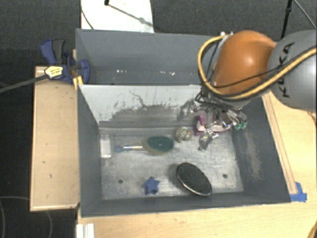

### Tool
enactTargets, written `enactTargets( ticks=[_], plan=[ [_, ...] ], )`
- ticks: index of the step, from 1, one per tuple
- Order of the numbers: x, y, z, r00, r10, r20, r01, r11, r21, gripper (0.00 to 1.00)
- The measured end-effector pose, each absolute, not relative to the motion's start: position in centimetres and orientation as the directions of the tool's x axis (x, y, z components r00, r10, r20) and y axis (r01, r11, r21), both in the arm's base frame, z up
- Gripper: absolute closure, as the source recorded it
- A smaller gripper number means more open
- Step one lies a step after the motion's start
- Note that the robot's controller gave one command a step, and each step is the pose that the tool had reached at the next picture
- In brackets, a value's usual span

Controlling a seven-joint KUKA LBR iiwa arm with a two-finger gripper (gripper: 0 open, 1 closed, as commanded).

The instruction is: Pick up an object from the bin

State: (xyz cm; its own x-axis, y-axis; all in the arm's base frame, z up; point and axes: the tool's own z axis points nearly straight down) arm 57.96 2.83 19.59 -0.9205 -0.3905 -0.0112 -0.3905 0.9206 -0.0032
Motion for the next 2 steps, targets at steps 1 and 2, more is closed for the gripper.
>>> enactTargets(
  ticks=[1,2],
  plan=[
    [57.1,8.5,7.2,-0.802,-0.598,-0.009,-0.598,0.802,-0.003,0.0],
    [54.9,15.1,7.4,-0.637,-0.771,-0.002,-0.771,0.637,0.001,0.0]
  ],
)
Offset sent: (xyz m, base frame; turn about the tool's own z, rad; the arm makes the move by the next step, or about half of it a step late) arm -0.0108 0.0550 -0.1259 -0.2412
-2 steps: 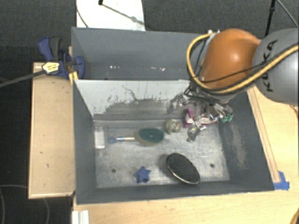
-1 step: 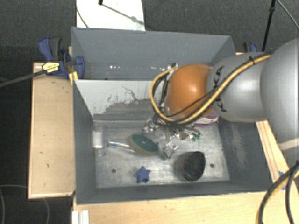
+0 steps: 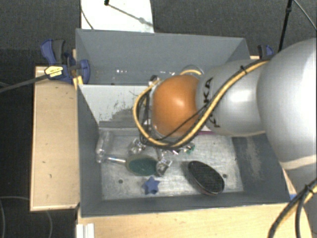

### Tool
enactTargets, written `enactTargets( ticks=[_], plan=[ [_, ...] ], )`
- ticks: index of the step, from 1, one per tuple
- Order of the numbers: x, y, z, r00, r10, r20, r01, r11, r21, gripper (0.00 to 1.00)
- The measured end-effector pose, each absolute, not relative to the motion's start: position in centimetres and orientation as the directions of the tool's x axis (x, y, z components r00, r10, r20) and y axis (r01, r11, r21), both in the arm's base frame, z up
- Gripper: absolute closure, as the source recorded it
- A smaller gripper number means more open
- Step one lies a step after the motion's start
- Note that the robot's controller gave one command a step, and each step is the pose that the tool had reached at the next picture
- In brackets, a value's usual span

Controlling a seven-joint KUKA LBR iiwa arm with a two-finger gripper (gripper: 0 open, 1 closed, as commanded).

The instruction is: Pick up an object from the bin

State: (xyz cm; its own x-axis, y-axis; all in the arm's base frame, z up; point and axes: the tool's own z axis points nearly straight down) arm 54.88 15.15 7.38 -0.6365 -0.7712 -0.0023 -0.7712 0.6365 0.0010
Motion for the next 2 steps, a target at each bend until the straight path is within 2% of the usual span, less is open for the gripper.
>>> enactTargets(
  ticks=[1,2],
  plan=[
    [54.9,15.0,7.4,-0.64,-0.768,-0.002,-0.768,0.64,0.0,1.0],
    [51.6,16.6,11.6,-0.497,-0.868,-0.003,-0.868,0.497,-0.002,1.0]
  ],
)
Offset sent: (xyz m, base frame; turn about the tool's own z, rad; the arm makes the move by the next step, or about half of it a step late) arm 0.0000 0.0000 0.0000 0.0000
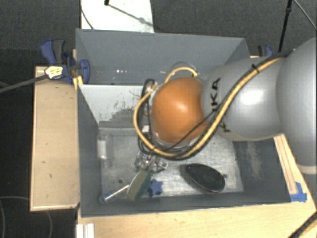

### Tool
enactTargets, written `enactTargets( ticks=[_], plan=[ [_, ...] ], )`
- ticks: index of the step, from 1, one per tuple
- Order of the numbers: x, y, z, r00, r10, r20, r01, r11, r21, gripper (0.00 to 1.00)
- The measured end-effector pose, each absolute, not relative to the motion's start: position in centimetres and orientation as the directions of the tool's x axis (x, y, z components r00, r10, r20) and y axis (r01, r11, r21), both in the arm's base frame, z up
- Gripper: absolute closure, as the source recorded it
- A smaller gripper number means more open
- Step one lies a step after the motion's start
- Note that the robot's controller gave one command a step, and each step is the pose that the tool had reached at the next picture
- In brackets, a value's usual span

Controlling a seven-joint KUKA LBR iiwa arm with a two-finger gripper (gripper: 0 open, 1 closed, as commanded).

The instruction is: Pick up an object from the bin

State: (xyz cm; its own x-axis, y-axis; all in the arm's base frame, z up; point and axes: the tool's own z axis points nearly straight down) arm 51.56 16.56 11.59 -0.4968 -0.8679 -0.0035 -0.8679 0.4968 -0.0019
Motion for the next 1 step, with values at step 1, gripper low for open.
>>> enactTargets(
  ticks=[1],
  plan=[
    [50.23,15.26,24.97,-0.407,-0.913,-0.007,-0.913,0.407,-0.008,1.0]
  ],
)
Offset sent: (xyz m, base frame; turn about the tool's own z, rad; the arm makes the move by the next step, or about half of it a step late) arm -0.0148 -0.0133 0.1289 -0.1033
